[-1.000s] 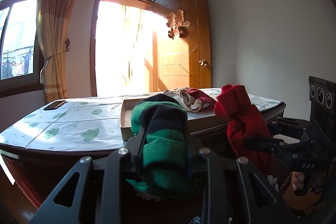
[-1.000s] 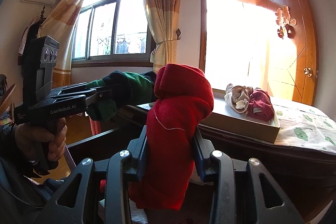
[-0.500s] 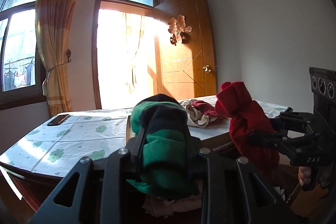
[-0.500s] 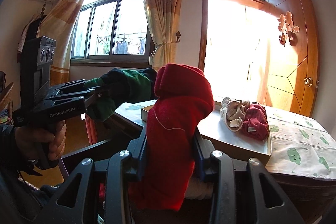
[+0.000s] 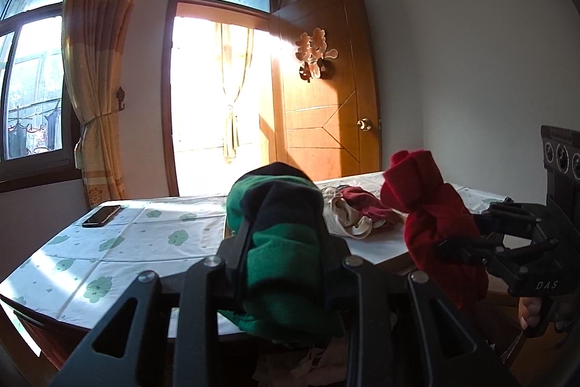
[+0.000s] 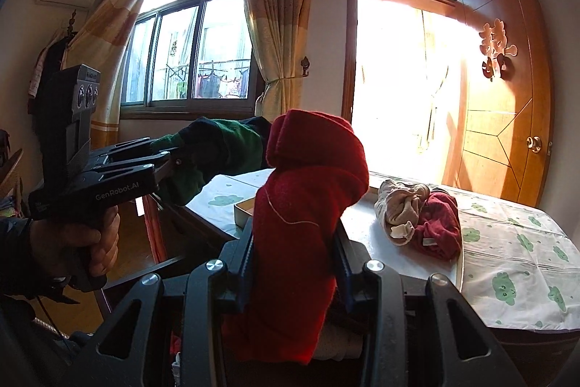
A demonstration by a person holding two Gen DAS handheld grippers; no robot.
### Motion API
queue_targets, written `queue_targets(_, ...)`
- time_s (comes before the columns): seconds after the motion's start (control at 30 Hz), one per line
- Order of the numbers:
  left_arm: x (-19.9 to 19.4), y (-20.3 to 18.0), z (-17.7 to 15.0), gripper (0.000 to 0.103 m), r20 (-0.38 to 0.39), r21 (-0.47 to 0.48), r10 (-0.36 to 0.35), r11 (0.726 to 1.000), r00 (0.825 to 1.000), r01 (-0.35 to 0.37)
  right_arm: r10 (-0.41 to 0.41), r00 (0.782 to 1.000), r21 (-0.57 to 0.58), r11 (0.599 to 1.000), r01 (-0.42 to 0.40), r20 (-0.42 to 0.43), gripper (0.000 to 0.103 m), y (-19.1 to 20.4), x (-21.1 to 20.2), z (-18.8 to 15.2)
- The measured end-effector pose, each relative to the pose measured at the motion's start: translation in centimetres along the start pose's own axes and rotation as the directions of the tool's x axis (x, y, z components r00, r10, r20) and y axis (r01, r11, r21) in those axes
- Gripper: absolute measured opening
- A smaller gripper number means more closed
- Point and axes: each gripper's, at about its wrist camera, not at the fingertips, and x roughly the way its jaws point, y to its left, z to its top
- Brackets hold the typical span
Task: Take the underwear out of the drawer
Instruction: 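Carry the red sock with the right tool while the left tool carries the green sock over the tray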
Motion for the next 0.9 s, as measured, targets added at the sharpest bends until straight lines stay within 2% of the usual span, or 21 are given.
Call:
queue_targets(0.17,1.9,0.1,1.2,0.028,-0.028,0.031,0.020,0.999,0.999,-0.019,0.012,1.000,0.028,1.000,-0.012,-0.012,0.040,-0.9,0.9,1.1)
queue_targets(0.43,5.5,0.4,2.3,0.028,-0.096,0.042,-0.004,0.999,0.995,0.008,0.010,0.999,0.064,0.998,-0.007,-0.049,0.040,-3.2,3.1,3.2)
queue_targets(0.63,8.6,0.9,3.1,0.028,-0.157,0.039,-0.015,0.999,0.987,0.022,0.009,0.993,0.111,0.994,0.003,-0.114,0.040,-5.3,6.2,4.4)
queue_targets(0.9,13.1,2.6,3.9,0.028,-0.237,0.000,-0.016,1.000,0.971,0.016,0.008,0.988,0.138,0.990,0.014,-0.157,0.040,-7.2,9.7,5.8)
